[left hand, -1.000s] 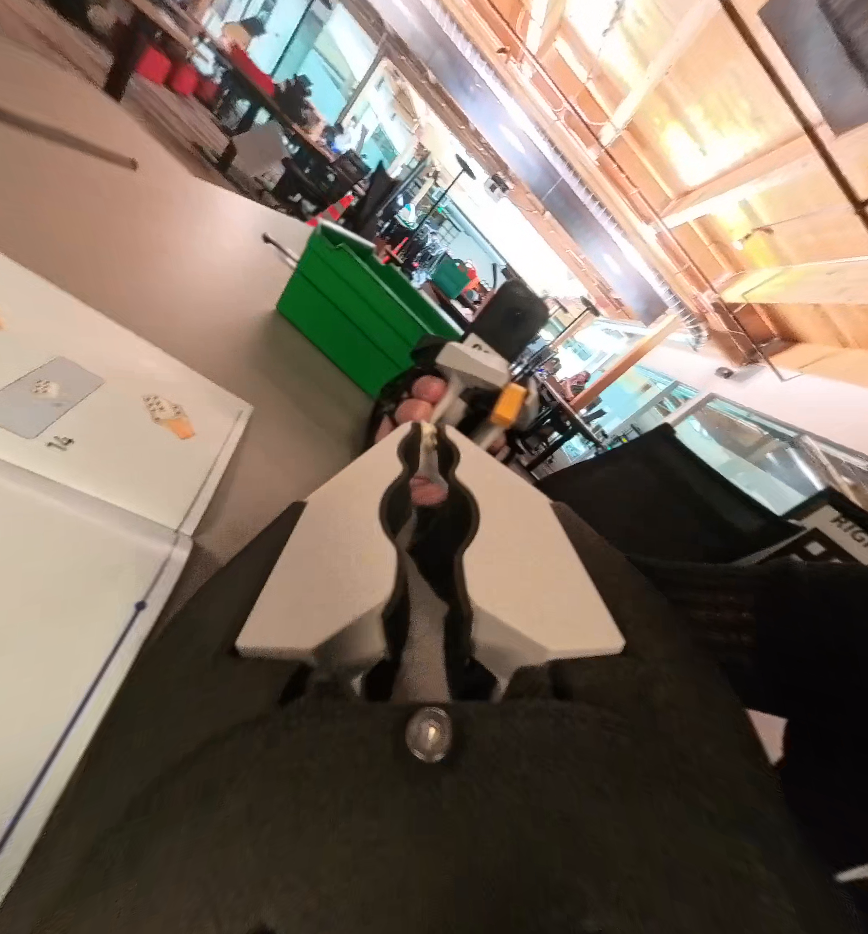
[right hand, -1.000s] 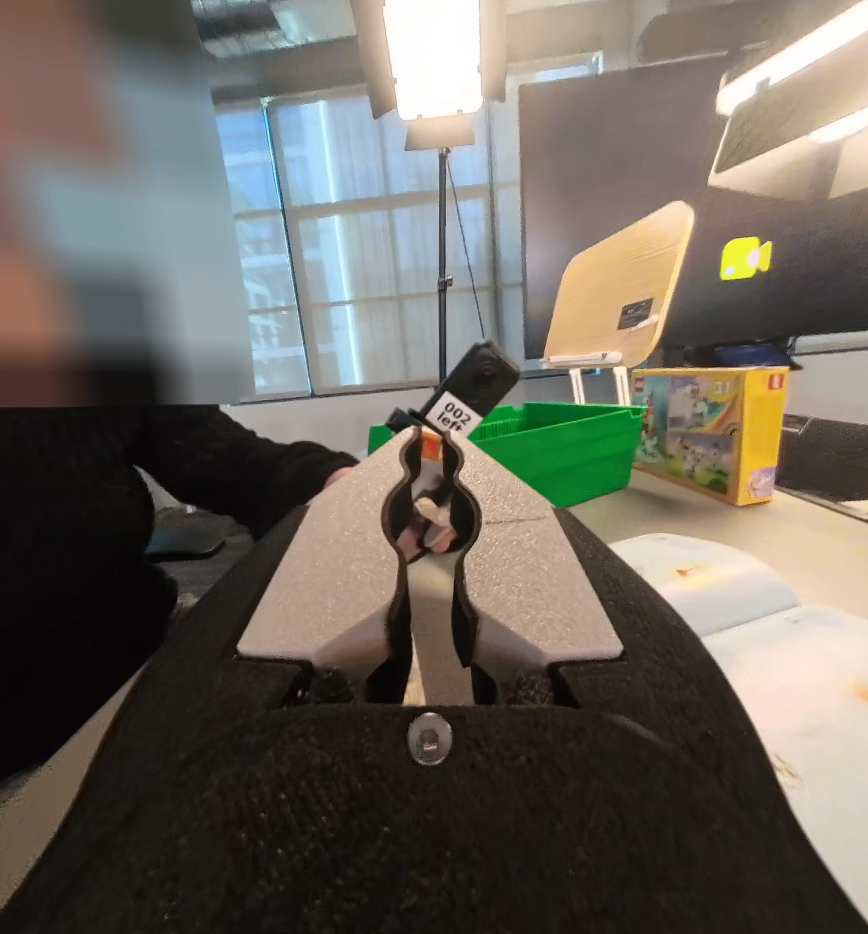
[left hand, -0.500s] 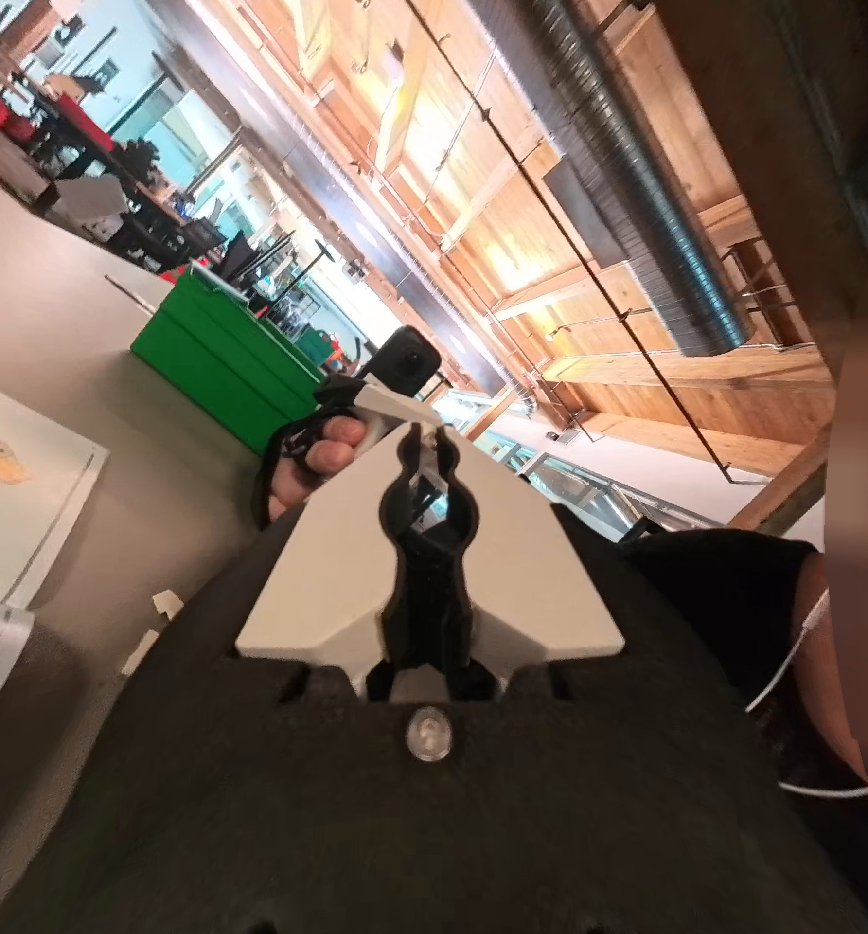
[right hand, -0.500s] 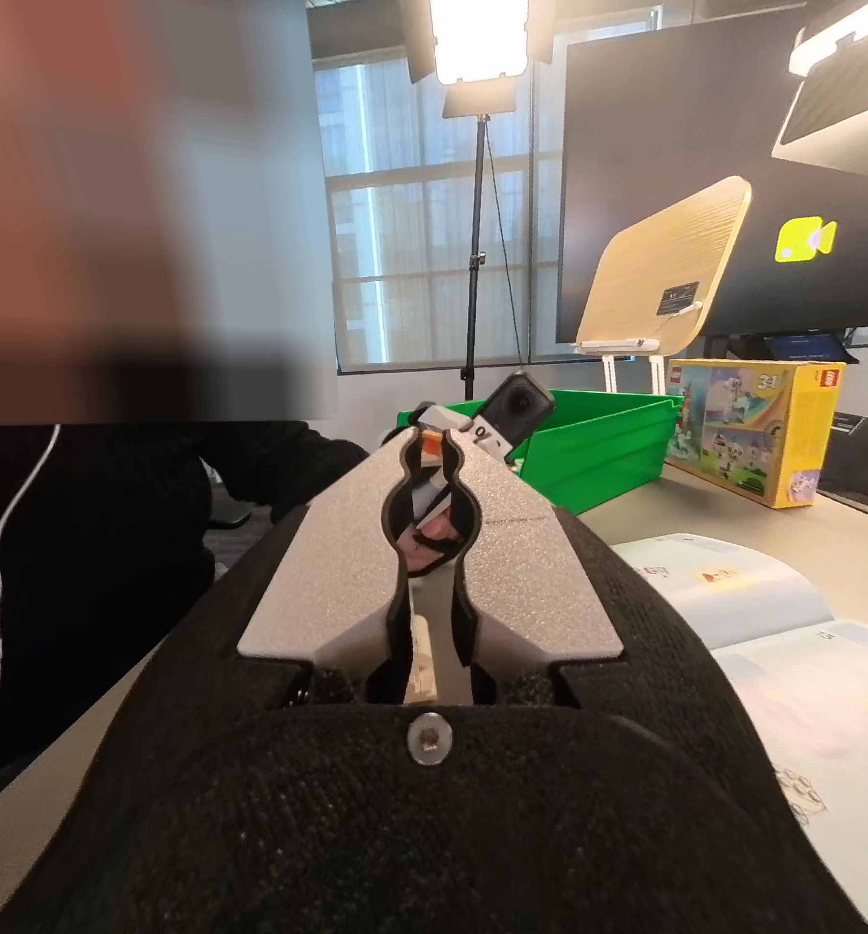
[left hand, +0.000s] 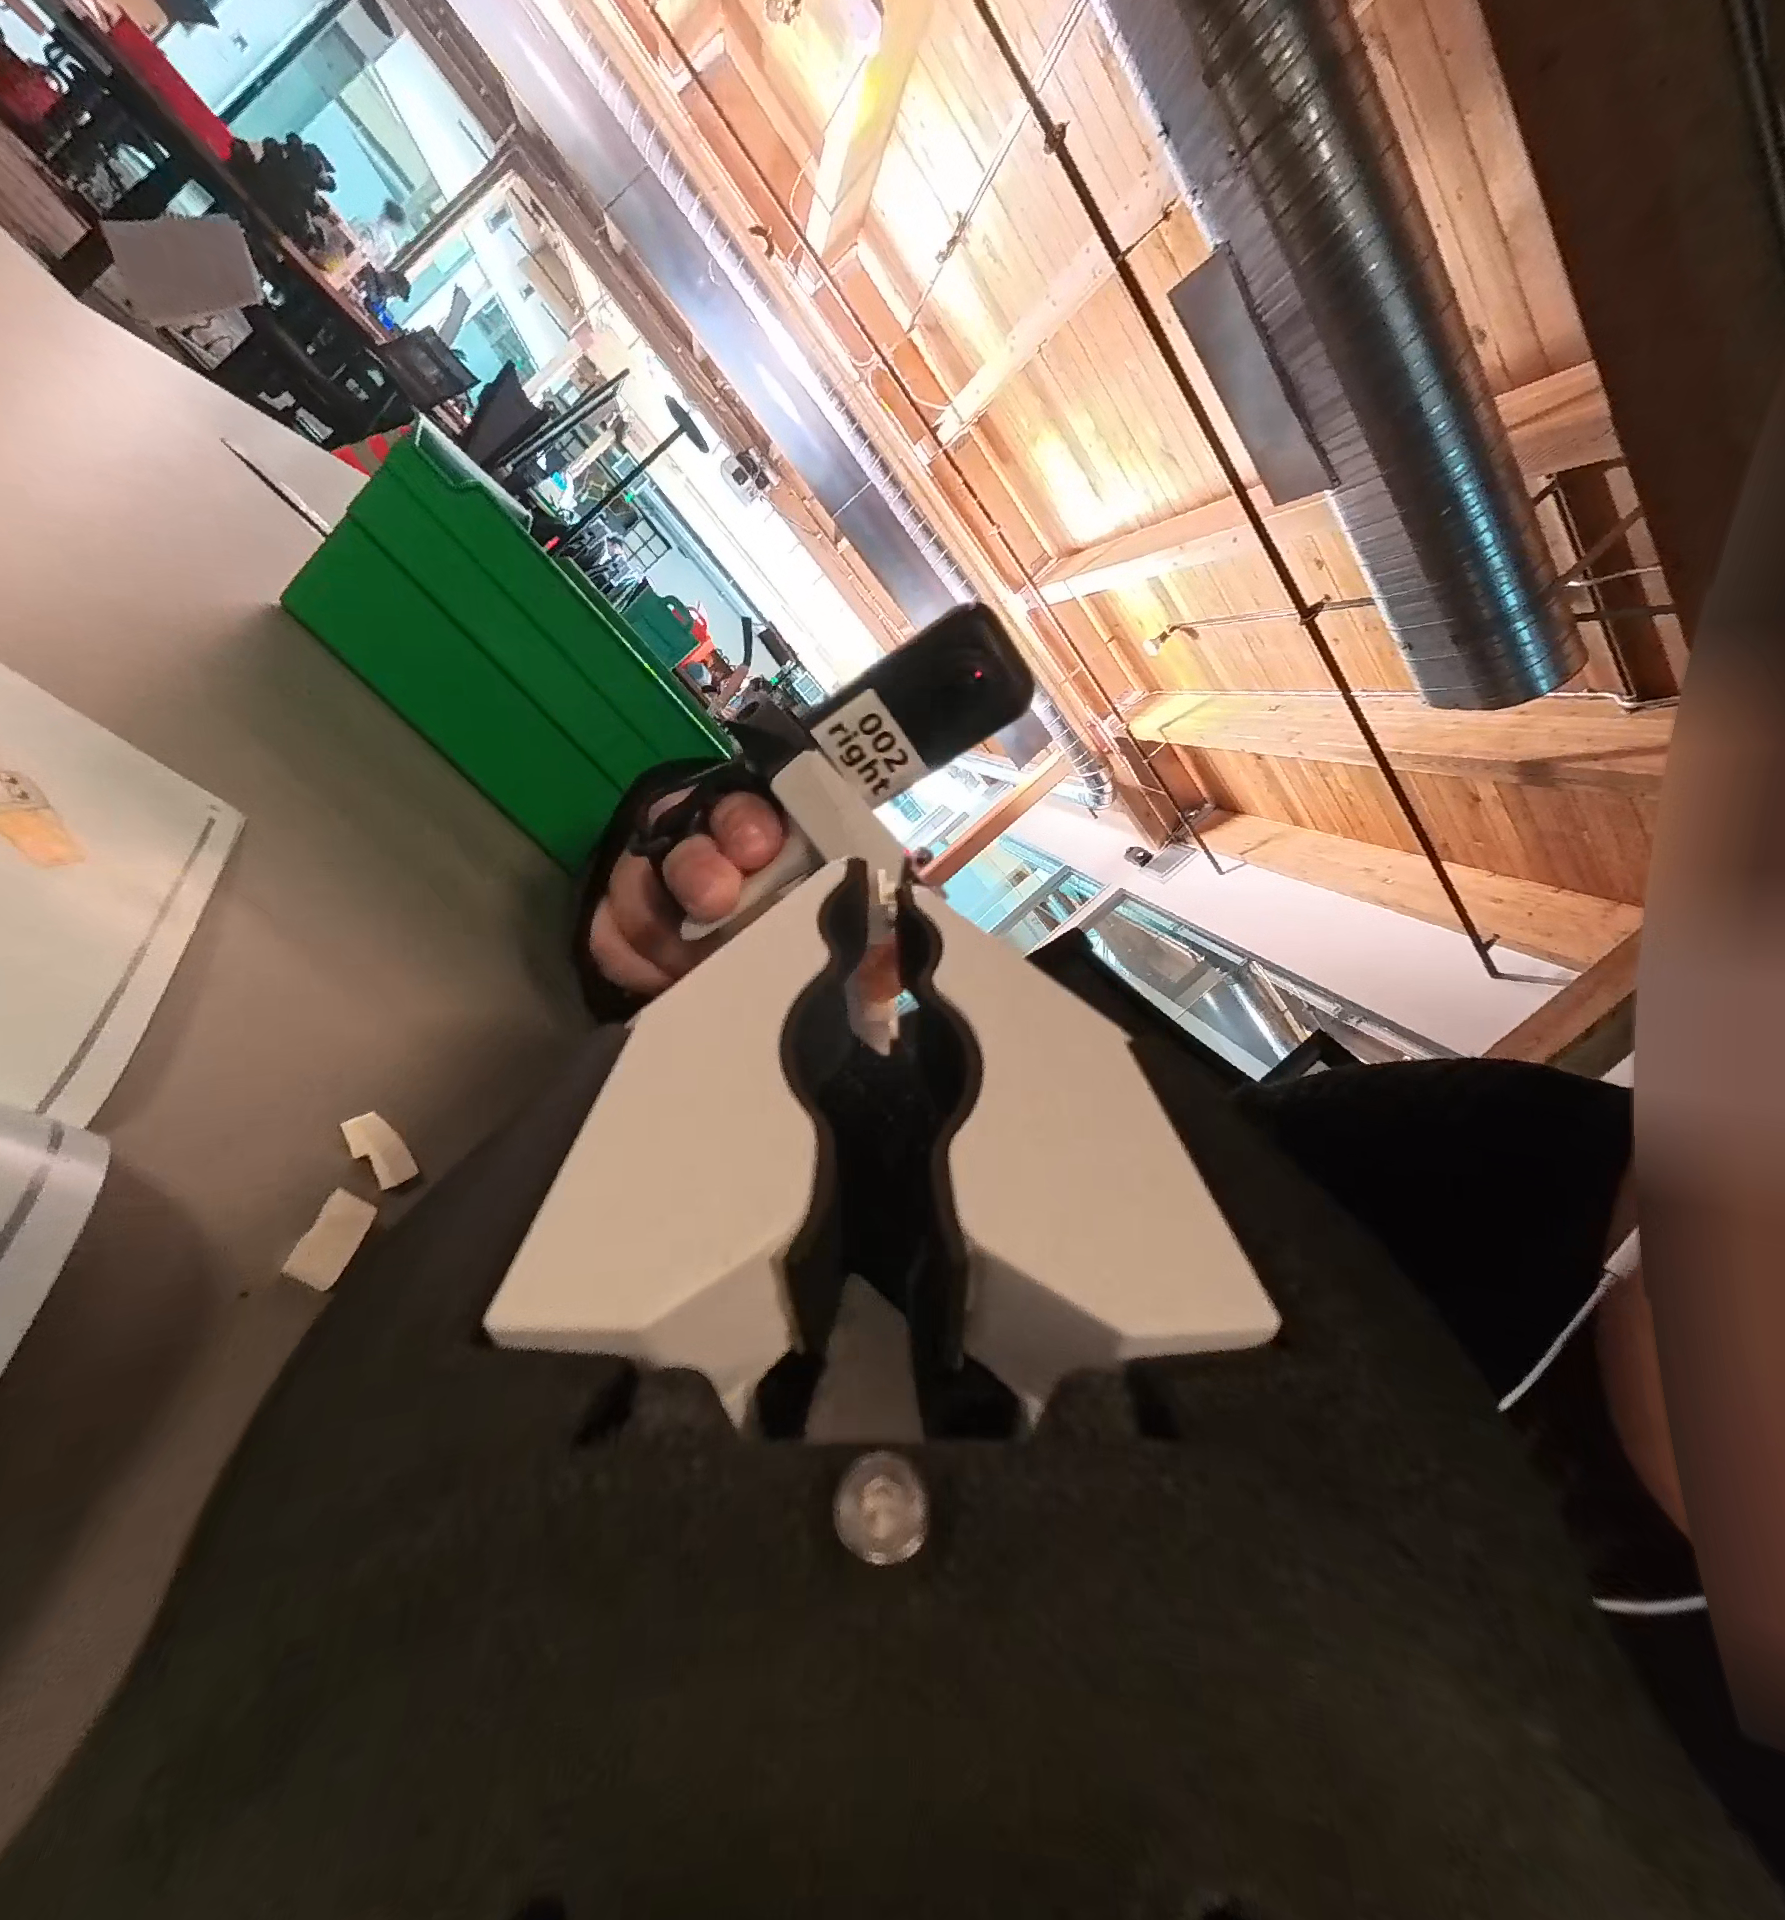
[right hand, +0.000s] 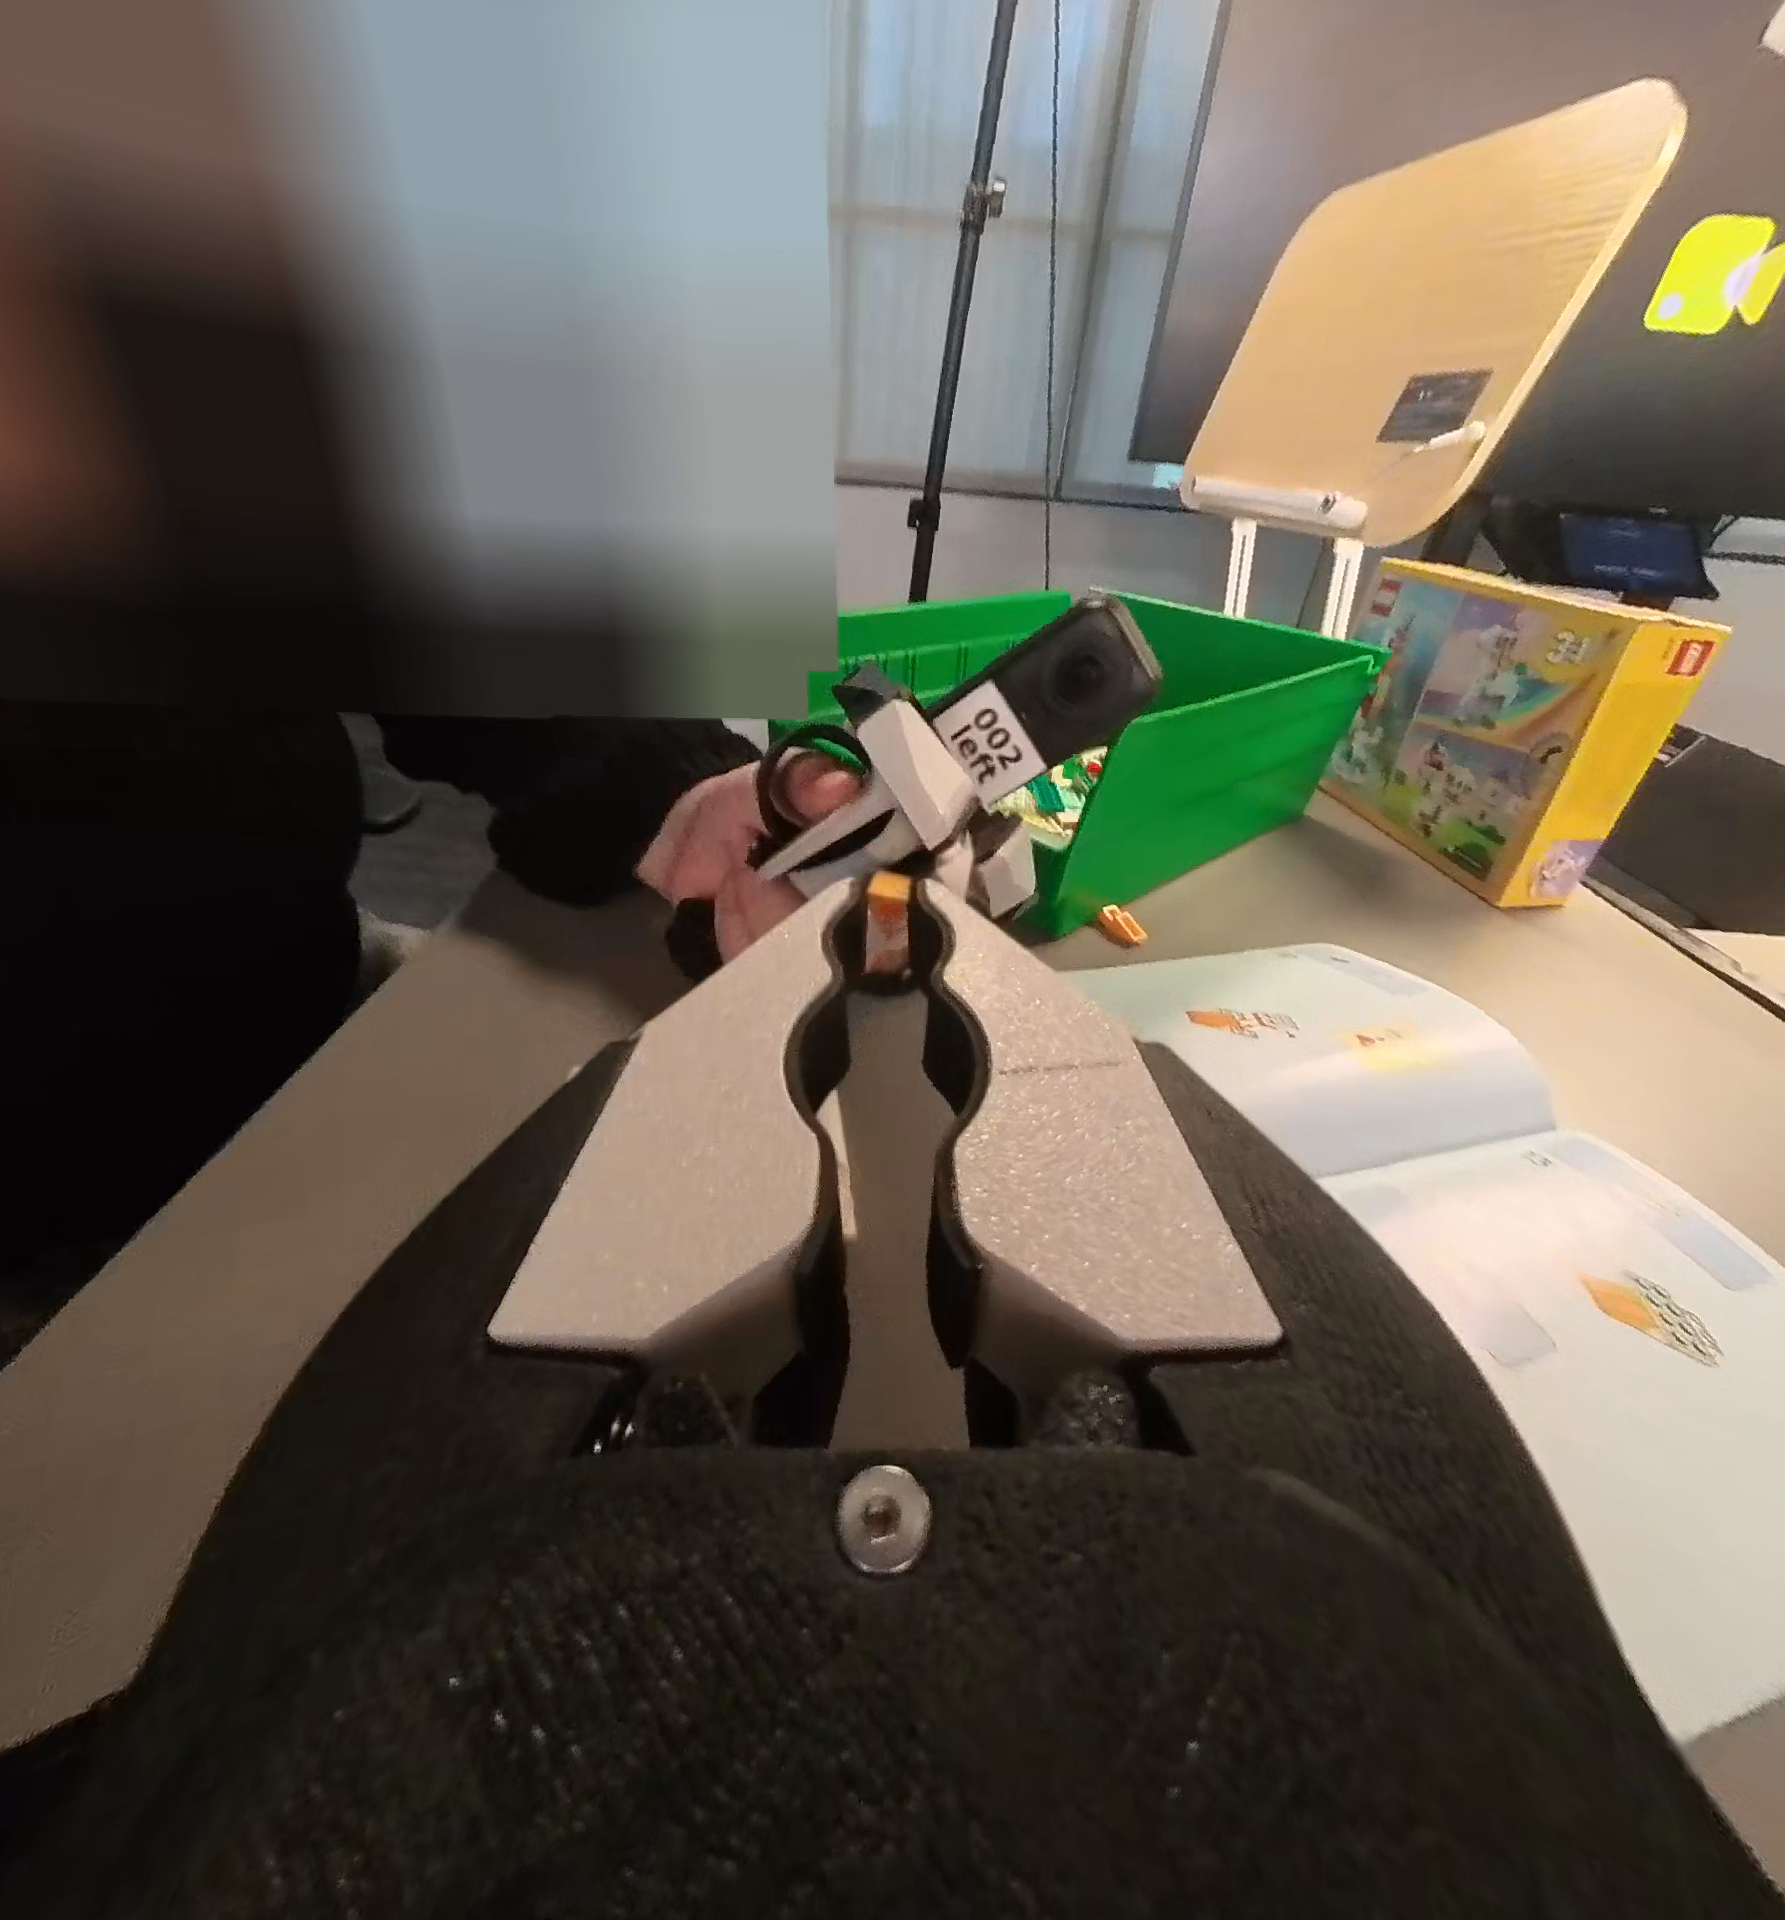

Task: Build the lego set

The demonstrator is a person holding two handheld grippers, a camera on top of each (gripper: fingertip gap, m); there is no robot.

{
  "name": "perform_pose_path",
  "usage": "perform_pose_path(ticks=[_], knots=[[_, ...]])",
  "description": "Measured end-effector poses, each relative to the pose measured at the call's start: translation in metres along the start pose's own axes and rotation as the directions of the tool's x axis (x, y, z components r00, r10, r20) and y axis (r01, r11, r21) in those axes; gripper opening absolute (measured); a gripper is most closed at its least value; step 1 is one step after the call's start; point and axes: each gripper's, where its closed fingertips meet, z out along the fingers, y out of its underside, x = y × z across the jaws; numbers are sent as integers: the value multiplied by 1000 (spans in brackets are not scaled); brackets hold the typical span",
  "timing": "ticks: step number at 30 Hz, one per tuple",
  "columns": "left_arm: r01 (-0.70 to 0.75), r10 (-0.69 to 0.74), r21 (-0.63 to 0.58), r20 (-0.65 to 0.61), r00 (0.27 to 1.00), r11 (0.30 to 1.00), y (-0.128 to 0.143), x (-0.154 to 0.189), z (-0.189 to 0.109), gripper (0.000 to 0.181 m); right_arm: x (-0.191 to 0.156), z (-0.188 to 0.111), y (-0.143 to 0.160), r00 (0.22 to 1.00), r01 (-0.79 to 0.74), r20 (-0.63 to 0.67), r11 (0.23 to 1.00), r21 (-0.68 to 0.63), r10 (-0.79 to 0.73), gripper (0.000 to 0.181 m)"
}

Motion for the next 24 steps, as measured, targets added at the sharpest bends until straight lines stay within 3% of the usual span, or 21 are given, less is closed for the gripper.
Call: perform_pose_path(ticks=[13, 16, 19, 24], knots=[[-19, 19, 29, 4, 1000, 999, -5, 2, -2, 5, 4, -6, -8, 999, 19, -34, 999, 36, -17, 5], [-124, 122, 19, 71, 990, 992, -5, 1, -3, 4, 30, -19, 29, 984, -71, -173, 979, -190, 38, 6], [-280, 279, -22, 169, 945, 960, -4, -2, -2, 4, 46, -38, 80, 955, -195, -287, 881, -431, 71, 6], [-360, 356, -27, 238, 904, 932, -8, -4, -6, 4, 47, -48, 103, 947, -238, -314, 810, -537, 70, 7]])
